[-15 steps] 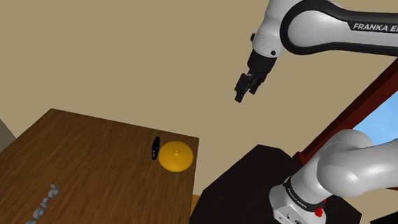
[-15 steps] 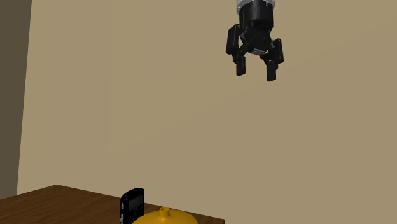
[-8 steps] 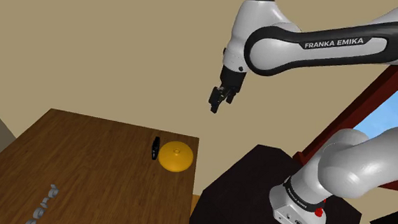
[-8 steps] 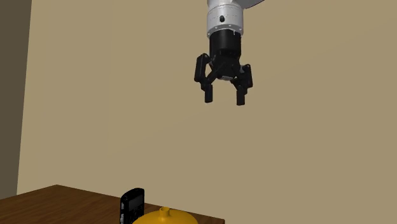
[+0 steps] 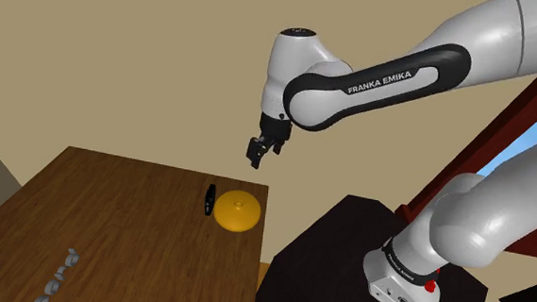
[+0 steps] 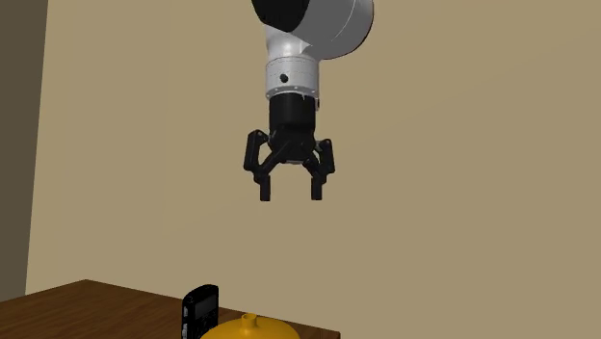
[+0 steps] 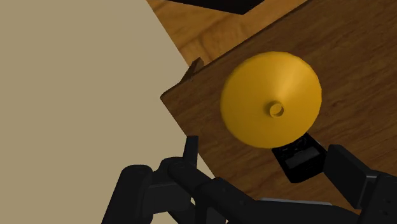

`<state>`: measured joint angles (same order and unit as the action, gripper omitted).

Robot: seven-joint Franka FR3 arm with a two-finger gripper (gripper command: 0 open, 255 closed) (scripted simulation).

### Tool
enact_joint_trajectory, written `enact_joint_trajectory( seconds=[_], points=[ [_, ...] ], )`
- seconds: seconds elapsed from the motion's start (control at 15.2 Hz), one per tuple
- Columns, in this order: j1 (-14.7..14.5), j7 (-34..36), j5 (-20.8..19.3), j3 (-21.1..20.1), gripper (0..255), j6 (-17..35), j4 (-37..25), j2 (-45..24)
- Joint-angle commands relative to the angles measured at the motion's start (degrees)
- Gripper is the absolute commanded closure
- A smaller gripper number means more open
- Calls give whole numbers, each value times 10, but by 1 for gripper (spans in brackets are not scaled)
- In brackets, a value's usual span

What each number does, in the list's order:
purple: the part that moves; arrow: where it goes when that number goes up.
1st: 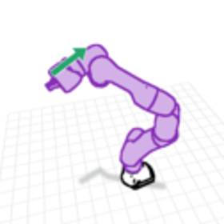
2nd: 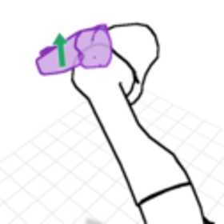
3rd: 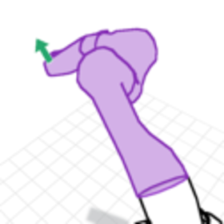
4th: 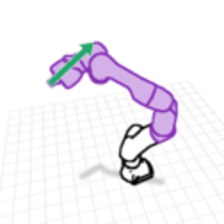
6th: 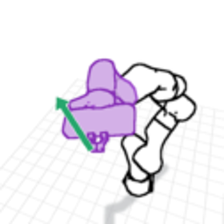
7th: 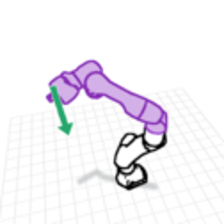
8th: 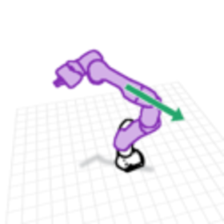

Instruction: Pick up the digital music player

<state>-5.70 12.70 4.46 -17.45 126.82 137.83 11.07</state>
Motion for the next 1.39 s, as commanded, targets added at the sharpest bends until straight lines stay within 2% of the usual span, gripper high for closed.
enact_joint_trajectory(
  seconds=[0.0,0.4,0.79,1.32],
  points=[
    [-3,22,-16,-14,0,30,-19,-49],
    [-22,89,-85,-33,0,84,-94,-187],
    [-66,150,-157,-23,0,109,-194,-324],
    [-83,169,-185,-6,0,150,-207,-382]
  ],
)
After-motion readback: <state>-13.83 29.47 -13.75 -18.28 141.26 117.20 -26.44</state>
